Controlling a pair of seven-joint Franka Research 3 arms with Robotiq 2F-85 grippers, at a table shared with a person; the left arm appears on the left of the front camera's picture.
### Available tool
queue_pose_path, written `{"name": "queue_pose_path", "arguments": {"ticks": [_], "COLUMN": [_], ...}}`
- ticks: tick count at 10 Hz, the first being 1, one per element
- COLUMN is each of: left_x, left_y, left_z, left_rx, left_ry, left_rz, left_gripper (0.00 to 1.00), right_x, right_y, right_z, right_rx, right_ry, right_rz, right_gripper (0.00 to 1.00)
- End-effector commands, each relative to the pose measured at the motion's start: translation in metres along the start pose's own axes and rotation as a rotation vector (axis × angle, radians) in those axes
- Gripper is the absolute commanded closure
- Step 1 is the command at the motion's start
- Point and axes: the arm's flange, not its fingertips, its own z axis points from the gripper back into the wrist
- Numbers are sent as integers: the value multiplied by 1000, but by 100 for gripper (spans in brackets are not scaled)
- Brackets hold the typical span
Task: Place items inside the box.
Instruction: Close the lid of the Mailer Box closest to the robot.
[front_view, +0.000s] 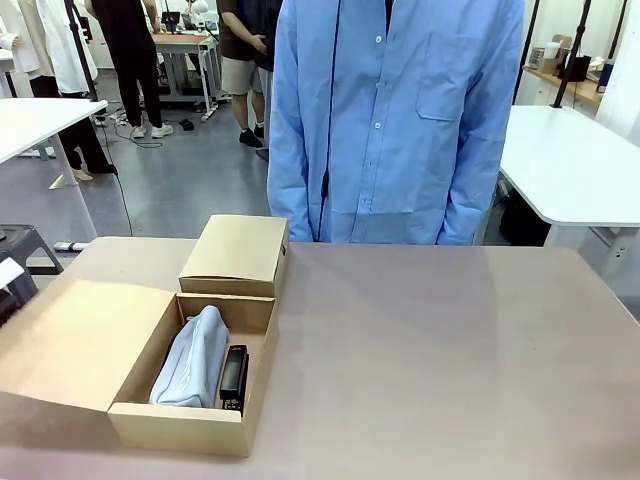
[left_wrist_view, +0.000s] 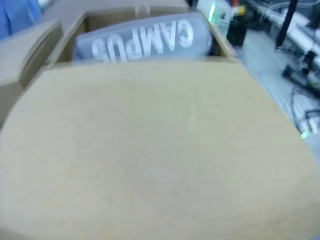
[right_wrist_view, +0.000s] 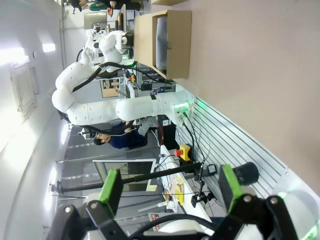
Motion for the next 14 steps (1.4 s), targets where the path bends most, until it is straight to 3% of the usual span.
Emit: {"name": "queue_pose_path", "arguments": {"ticks": [1, 3, 5, 8, 11, 14], "left_x": [10, 48, 90, 130, 132, 110], "left_y": [-23, -38, -46, -36, -35, -36], "left_z": [11, 12, -7, -89, -190, -228], "left_rx": [82, 138, 132, 82, 103, 120], "left_ry": [-137, -259, -316, -319, -218, -118], "left_rz": [-86, -91, -126, -116, -131, -149], "left_gripper": [0, 0, 0, 0, 0, 0], "right_x": [1, 1, 1, 1, 1, 1], "right_y": [5, 5, 5, 5, 5, 5], "right_z": [0, 0, 0, 0, 0, 0], "right_rx": [15, 15, 15, 15, 15, 15], "right_ry": [-8, -8, -8, -8, -8, -8], "right_rz": [-9, -9, -9, -9, -9, -9], "right_gripper": [0, 0, 0, 0, 0, 0]}}
